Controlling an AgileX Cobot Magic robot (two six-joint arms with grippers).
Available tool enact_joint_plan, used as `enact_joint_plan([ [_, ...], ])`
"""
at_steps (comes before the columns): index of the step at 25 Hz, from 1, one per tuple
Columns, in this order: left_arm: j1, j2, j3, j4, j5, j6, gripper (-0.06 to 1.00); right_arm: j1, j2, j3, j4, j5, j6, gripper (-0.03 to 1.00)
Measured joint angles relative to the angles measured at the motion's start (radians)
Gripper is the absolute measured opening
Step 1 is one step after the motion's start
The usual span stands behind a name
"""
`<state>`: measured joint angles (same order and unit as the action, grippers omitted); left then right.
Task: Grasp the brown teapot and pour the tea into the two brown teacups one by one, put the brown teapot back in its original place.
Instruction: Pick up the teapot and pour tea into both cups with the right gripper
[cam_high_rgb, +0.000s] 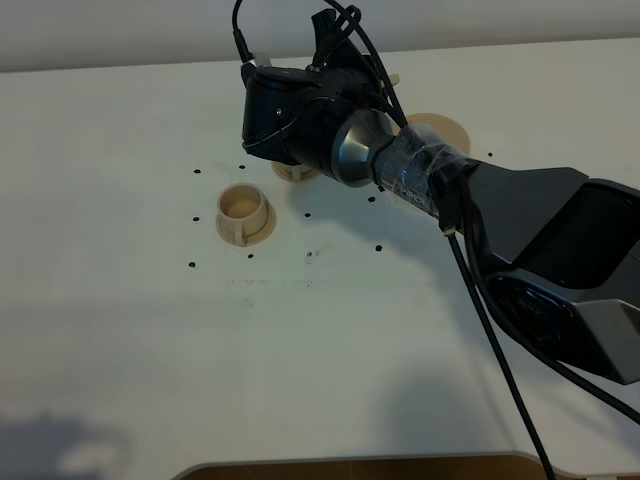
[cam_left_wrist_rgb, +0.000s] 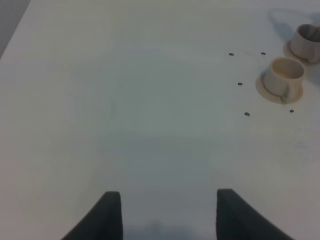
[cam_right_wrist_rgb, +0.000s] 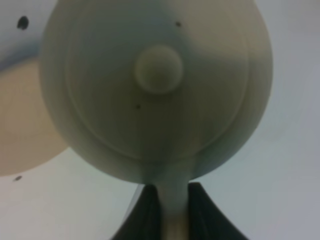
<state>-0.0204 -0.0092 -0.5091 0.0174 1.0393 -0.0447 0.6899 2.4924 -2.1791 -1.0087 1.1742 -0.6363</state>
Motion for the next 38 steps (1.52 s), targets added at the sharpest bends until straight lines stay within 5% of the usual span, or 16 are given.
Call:
enact_joint_plan([
  [38,0.0,0.0,0.0,0.0,0.0,0.0,0.46,0.001,0.0,0.0,-0.053,-0.061,-0.128,0.11],
])
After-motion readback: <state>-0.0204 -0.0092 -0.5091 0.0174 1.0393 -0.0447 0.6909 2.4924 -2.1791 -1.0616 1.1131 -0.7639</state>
